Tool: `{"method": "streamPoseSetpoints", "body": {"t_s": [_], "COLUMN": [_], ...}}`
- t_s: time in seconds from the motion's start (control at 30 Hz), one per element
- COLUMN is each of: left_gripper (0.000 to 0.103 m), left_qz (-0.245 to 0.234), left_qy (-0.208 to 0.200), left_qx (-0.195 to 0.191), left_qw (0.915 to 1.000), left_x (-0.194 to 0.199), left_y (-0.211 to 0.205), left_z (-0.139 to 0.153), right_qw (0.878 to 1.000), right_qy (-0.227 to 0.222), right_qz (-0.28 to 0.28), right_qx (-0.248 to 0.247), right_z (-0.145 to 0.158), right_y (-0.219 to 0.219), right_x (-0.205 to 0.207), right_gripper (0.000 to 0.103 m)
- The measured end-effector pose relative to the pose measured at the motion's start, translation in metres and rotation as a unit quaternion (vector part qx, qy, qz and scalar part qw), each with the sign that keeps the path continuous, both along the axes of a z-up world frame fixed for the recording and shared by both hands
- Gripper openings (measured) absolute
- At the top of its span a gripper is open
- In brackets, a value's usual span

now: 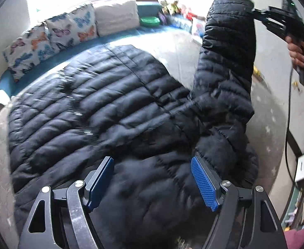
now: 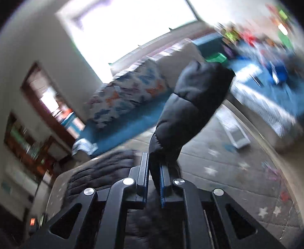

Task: Fold large clothes

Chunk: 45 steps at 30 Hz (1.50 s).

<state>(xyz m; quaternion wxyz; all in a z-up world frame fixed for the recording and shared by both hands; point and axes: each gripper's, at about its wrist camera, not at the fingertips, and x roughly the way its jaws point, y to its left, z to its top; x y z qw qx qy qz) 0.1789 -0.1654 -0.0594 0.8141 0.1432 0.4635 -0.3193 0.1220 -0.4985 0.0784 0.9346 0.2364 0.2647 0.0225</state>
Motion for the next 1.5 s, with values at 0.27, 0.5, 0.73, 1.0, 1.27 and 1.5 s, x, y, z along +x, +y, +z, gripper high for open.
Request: {"method": "streamPoseSetpoints", "body": {"t_s": [0.27, 0.5, 0.73, 1.0, 1.27, 1.5], "left_gripper": [0.086, 0.086, 0.086, 0.086, 0.101, 0.079], "left_qz": [0.099, 0.178, 0.217, 0.191, 0.162, 0.137], "left_qy": [-0.073, -0.074, -0.047, -0.032, -0.079, -0.106], "left_qx": [-0.047, -0.075, -0.078, -0.128, -0.132, -0.111], "left_qw": [0.9912, 0.9784, 0.9719, 0.9726, 0.9747, 0.9786], "left_x": [-0.031, -0.057, -0.082, -0.087, -0.081, -0.053], "left_y": [0.133, 0.245, 0.297, 0.279, 0.227, 0.184], "left_z": [0.057, 0.053, 0.021, 0.031, 0.075, 0.079], "right_qw": [0.988, 0.966, 0.921, 0.911, 0.926, 0.960], "right_qy": [-0.067, -0.019, 0.115, 0.132, 0.078, 0.131], "right_qz": [0.119, 0.237, 0.326, 0.357, 0.339, 0.202], "right_qx": [-0.066, -0.106, -0.178, -0.161, -0.148, -0.146], "right_z": [0.066, 0.023, -0.101, -0.099, -0.053, -0.055], "right_y": [0.170, 0.310, 0.396, 0.385, 0.333, 0.225], "right_x": [-0.029, -0.019, -0.011, -0.031, -0.056, -0.025], "right_gripper": [0.011, 0.011, 0.011, 0.019, 0.060, 0.065]}}
